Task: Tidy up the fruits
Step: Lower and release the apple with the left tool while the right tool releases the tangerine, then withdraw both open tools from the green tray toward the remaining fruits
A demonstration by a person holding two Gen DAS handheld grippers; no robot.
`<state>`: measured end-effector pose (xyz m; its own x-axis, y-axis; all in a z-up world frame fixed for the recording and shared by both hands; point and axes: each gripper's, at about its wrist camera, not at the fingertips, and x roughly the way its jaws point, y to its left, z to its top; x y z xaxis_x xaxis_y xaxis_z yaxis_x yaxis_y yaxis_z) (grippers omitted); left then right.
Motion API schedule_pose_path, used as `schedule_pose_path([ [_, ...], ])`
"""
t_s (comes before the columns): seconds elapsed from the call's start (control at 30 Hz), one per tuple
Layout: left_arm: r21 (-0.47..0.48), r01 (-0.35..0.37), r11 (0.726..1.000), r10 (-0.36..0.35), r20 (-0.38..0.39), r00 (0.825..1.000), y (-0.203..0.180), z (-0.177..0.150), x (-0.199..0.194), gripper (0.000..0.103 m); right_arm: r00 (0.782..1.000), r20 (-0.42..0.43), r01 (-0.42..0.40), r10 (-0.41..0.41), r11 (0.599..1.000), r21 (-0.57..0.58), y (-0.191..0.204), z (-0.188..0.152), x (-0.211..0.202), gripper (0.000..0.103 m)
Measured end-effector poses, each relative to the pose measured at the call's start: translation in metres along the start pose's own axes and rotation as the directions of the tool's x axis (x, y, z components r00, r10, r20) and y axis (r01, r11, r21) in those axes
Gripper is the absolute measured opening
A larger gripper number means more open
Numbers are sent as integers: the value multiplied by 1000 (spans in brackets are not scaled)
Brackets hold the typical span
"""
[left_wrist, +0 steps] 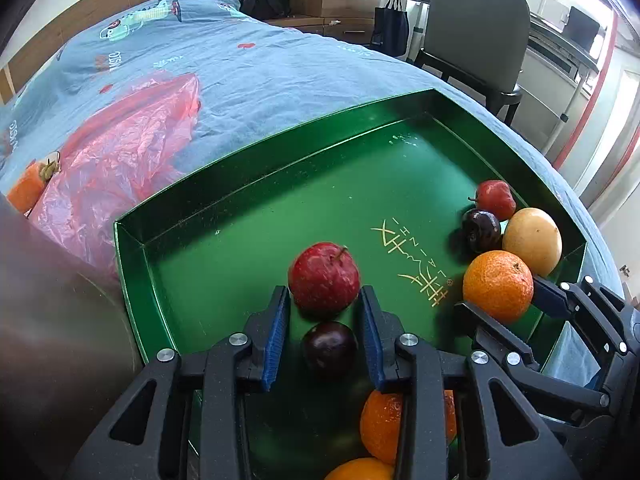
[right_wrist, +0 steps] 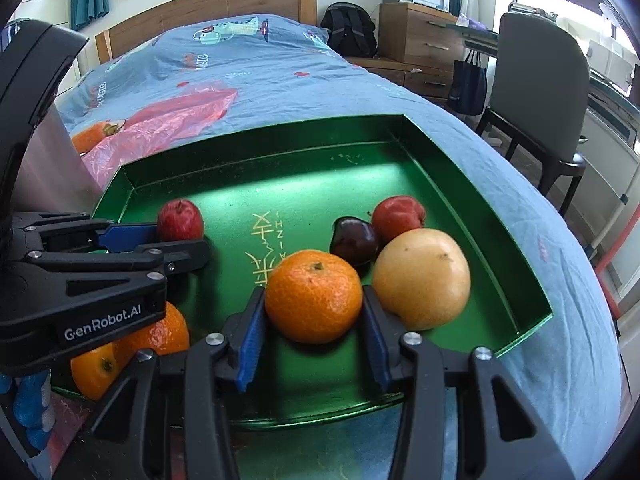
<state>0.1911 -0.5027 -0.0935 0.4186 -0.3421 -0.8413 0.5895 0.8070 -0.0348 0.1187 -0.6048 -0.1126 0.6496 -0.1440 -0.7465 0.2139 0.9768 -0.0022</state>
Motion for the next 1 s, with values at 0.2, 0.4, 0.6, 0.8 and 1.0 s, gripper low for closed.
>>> schedule_pose_path([
  [0.2,15,2,1000,-2,2,1000,-4,-4,-4,31,1000,-18,24,-24,1000,-10,2,-1,1,44],
  [0.4,36,-26,999,25,16,1000,-3,-4,-8,34,1000,-19,13,-13,1000,-2,4,0,0,48],
  [0.6,56,-32,998,30,38,999,-6,-5,-23,43,1000,-15,17,-17,1000,6,5,0,-13,64],
  [0.8,61,-23,998,20,58,998,-8,-8,-45,48,999,4,36,-36,999,6,4,-1,-38,66],
  [1.0,76,16,997,-23,92,995,-17,-21,-83,51,998,15,59,-60,998,23,2,-7,-72,67],
])
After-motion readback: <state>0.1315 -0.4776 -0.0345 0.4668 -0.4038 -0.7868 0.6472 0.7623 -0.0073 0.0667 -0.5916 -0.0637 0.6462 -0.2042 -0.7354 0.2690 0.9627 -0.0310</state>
